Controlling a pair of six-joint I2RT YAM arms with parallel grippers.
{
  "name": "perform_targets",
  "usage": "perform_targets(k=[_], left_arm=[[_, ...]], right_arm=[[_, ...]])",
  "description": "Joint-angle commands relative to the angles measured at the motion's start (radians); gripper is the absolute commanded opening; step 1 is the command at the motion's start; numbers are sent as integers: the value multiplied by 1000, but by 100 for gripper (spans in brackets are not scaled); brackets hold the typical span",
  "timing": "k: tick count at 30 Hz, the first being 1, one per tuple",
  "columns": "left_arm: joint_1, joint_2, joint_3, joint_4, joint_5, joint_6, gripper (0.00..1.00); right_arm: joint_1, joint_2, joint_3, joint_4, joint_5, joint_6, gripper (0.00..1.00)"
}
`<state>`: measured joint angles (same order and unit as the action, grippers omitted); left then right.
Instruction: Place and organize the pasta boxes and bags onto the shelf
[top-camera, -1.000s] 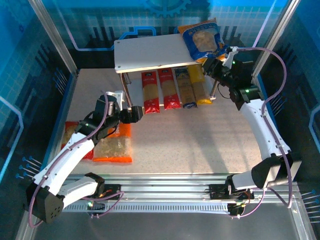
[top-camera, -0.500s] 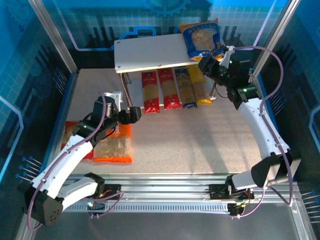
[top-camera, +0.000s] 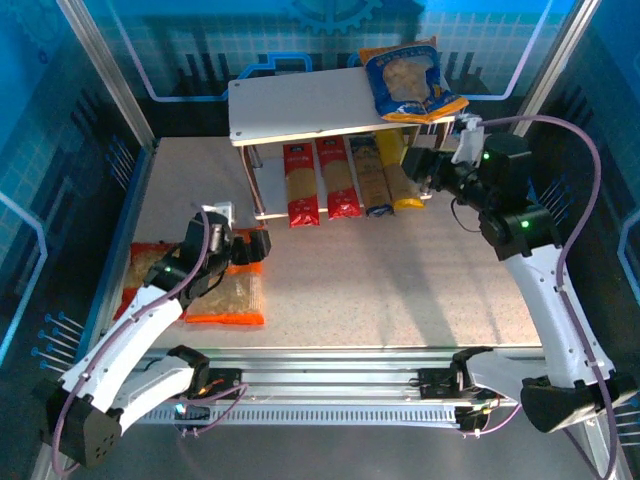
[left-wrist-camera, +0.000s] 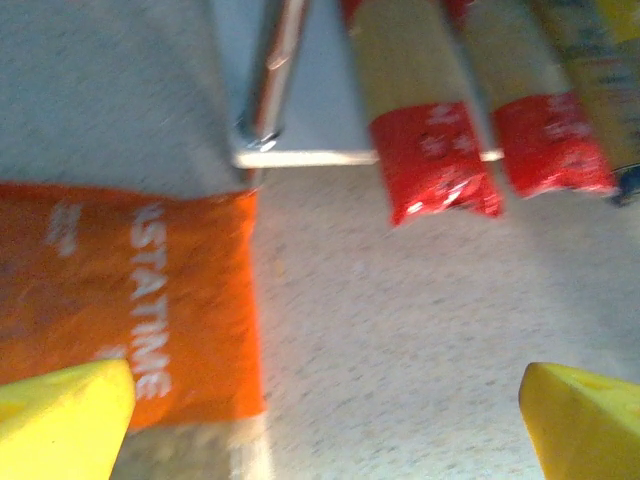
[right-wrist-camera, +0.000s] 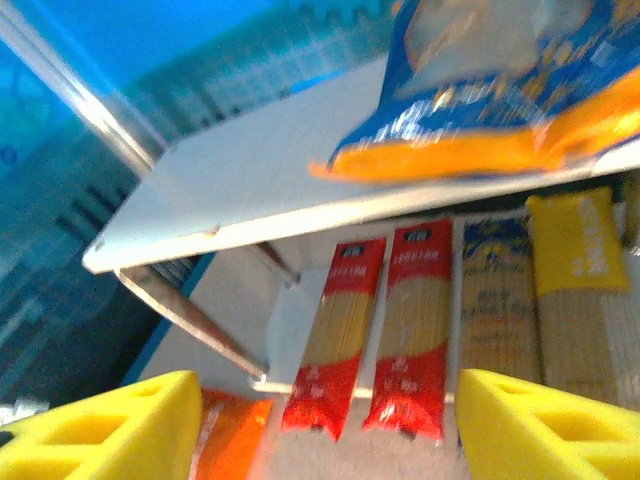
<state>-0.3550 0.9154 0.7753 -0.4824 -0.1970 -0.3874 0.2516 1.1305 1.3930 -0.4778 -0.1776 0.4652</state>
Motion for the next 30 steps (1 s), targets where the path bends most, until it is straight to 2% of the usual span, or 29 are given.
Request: perform_targets(k=[1,3,6,12,18,23,30], left_arm=[[12,-60,-23,-127,-199,-75,100],[28,-78,-16,-164,-246,-97,99],[74,-80,15,-207,-234,-116,99],[140,-65,80,-260,-184,-98,100],[187,-60,61,-218,-101,-94,99],[197,-59,58,-182,-69,-84,99],[202,-53,46,-145,-31,-69,99]], right_arm=[[85,43,-52,-116,-59,-97,67],[154,76,-76,-141,-49,-112,67],[258,116,-158,-91,-61,-85,68],[429,227,-377,195,-241,90,66],[612,454,-354,287,-284,123,68],[671,622,-281,368,-320,187,76],[687,772,-171,405,-297,230,78]])
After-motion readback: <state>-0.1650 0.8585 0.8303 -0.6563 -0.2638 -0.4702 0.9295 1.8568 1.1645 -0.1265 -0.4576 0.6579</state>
